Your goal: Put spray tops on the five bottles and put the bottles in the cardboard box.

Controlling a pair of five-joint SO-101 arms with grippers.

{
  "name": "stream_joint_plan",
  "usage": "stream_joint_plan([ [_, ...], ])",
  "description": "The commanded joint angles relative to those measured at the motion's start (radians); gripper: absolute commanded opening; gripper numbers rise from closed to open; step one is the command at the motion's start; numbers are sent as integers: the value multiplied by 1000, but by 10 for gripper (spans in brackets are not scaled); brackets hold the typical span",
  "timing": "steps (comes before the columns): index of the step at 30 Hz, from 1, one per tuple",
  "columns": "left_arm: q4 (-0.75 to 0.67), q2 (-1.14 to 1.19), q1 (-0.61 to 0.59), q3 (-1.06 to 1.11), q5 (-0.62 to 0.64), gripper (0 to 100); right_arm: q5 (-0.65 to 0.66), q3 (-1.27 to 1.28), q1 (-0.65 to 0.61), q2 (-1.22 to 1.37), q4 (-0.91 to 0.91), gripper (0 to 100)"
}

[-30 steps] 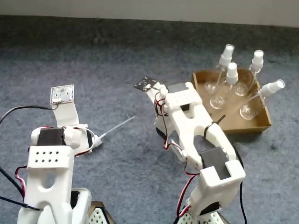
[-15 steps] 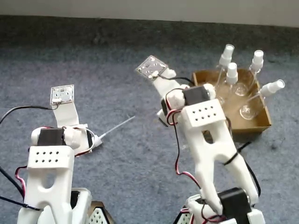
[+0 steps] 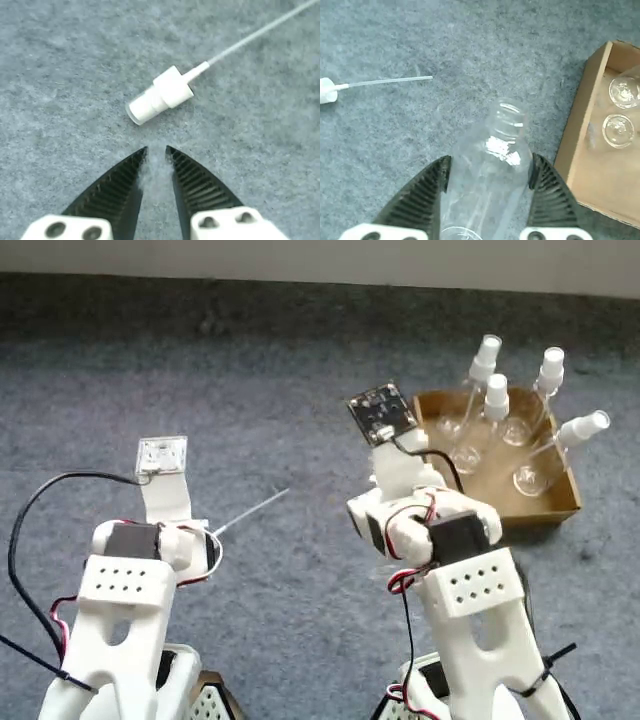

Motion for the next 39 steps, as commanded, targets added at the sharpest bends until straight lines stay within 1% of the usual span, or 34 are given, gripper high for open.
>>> stream_joint_plan([
  [1,-21,-27,110,28,12,6,-44,142,-8,-162,-165,84],
  [6,-21,-27,113,31,12,6,-44,387,-8,-351,-332,84],
  [10,-23,-27,117,31,15,6,-44,535,-8,-464,-420,84],
  [13,-23,-25,117,28,17,7,-44,599,-8,-516,-446,84],
  [17,-23,-19,113,8,109,8,-46,634,-8,-562,-447,84],
  [21,-15,-18,111,-59,118,14,-46,639,-7,-598,-447,84],
  [22,-15,-18,111,-74,118,32,-46,650,-5,-604,-446,84],
  [25,17,-18,111,-110,129,147,-46,697,-8,-631,-447,84],
  [28,54,-18,111,-151,230,249,-46,734,-4,-671,-447,84],
  [30,57,-18,111,-166,273,266,-46,750,-4,-707,-447,84],
  [36,55,-16,110,-177,267,204,-46,820,-5,-837,-447,84],
  [37,55,-16,105,-179,247,202,-46,831,-5,-860,-447,84],
  [39,58,-15,101,-182,169,212,-46,846,-4,-894,-446,84],
])
